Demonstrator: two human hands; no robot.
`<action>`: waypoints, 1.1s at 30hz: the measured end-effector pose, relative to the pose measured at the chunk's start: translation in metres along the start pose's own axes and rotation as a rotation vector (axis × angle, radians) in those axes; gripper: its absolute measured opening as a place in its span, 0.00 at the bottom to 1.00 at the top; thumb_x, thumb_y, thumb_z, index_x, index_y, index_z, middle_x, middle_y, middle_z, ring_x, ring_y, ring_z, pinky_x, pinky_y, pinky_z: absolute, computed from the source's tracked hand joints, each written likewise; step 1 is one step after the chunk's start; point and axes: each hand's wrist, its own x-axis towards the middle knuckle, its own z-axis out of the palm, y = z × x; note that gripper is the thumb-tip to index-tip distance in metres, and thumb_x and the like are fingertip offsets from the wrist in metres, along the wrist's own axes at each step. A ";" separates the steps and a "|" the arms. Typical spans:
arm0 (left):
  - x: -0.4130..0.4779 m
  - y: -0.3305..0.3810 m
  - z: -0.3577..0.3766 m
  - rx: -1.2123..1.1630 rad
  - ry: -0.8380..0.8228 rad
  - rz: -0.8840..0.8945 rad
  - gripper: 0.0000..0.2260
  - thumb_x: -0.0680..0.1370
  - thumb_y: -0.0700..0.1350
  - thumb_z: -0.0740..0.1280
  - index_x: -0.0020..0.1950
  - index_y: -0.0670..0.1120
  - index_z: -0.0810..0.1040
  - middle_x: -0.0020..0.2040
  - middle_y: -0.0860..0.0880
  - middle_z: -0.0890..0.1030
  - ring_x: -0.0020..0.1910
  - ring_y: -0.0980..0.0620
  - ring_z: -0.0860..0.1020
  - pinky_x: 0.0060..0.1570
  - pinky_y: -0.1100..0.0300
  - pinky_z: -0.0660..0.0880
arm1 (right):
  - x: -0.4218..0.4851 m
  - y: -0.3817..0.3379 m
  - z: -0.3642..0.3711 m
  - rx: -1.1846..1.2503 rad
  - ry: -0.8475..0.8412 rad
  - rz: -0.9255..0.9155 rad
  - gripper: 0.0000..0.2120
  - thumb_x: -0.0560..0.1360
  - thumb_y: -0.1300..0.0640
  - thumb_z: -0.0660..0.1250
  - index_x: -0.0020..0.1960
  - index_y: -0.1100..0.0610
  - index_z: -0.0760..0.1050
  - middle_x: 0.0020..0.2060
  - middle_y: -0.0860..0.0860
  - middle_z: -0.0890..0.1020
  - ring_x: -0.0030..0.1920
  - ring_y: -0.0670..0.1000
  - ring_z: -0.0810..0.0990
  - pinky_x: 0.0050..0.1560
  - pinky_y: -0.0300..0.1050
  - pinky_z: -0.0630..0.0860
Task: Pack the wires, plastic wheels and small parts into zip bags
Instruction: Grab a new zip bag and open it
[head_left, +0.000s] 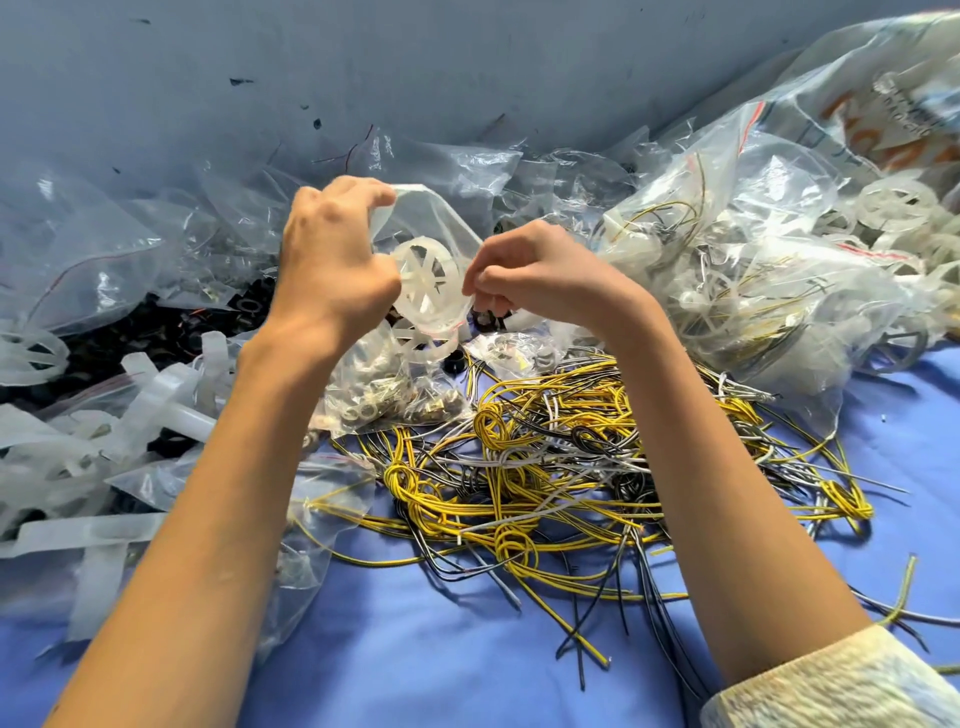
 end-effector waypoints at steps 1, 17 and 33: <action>0.000 -0.001 -0.001 0.007 -0.003 -0.016 0.26 0.70 0.29 0.60 0.67 0.42 0.72 0.65 0.46 0.75 0.60 0.45 0.68 0.56 0.65 0.60 | 0.001 0.002 0.001 -0.069 0.021 0.033 0.10 0.71 0.62 0.62 0.37 0.58 0.81 0.32 0.52 0.83 0.32 0.44 0.77 0.36 0.39 0.75; 0.003 -0.016 -0.003 0.081 -0.094 -0.163 0.26 0.71 0.31 0.60 0.70 0.41 0.68 0.68 0.43 0.70 0.65 0.42 0.66 0.63 0.57 0.61 | 0.083 0.010 0.053 -0.302 -0.247 0.168 0.05 0.68 0.63 0.68 0.35 0.63 0.73 0.29 0.53 0.70 0.30 0.50 0.67 0.31 0.41 0.64; 0.003 -0.021 -0.005 0.080 -0.084 -0.229 0.26 0.72 0.31 0.61 0.70 0.40 0.68 0.69 0.42 0.69 0.67 0.41 0.66 0.66 0.55 0.62 | 0.082 0.009 0.101 -0.724 0.123 0.041 0.21 0.73 0.47 0.66 0.62 0.57 0.73 0.57 0.56 0.76 0.60 0.57 0.74 0.54 0.48 0.71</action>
